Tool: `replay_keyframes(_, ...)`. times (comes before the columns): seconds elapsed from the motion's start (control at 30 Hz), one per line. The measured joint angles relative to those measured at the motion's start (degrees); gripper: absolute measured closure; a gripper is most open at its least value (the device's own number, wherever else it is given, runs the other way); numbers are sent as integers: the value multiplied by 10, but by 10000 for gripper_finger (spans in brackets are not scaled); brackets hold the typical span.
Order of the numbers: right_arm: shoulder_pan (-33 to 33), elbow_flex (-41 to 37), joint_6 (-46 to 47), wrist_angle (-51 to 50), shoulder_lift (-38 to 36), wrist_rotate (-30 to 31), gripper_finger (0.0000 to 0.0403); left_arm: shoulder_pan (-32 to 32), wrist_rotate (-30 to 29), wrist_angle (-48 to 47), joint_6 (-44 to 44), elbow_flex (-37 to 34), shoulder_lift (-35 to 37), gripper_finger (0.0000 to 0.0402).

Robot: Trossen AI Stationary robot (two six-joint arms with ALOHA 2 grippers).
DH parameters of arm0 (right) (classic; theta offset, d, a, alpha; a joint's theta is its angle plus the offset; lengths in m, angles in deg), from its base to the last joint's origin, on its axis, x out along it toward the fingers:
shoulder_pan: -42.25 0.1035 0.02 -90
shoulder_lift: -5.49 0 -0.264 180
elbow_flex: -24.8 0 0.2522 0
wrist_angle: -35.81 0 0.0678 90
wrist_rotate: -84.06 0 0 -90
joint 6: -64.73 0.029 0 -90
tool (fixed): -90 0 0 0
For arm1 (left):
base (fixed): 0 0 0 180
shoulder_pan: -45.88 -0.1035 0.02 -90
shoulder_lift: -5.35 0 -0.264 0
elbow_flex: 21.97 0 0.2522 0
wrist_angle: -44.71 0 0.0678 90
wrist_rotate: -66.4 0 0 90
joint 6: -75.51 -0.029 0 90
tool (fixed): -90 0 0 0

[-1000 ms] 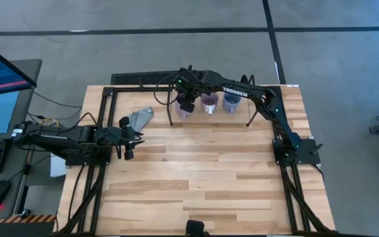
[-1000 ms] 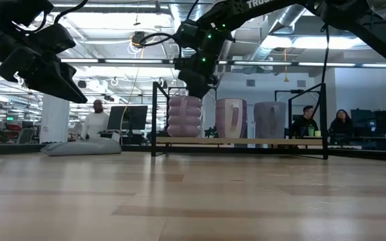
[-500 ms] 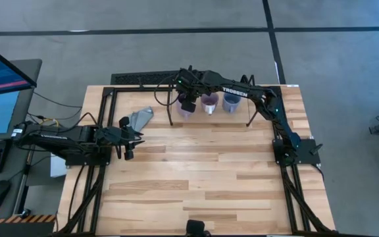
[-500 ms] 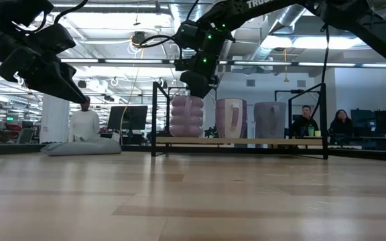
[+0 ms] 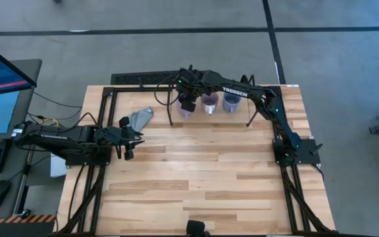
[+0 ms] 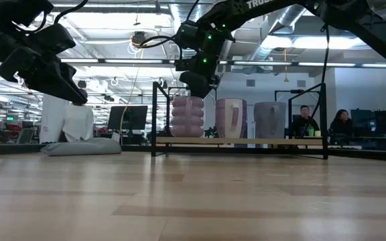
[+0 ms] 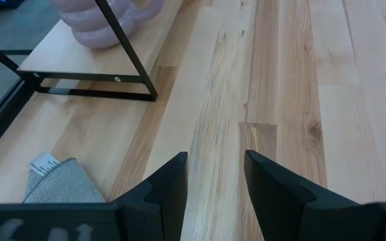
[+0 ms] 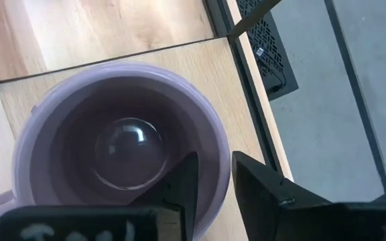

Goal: Stack small to large cups/mugs on shelf
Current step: Put the purple cup on the shelf, then return to Home Position

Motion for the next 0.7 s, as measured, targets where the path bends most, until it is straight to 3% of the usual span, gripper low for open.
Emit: replay_keyframes(0.7,4,0,21,-5,0,1,289,0,0,0,0,0,0,262)
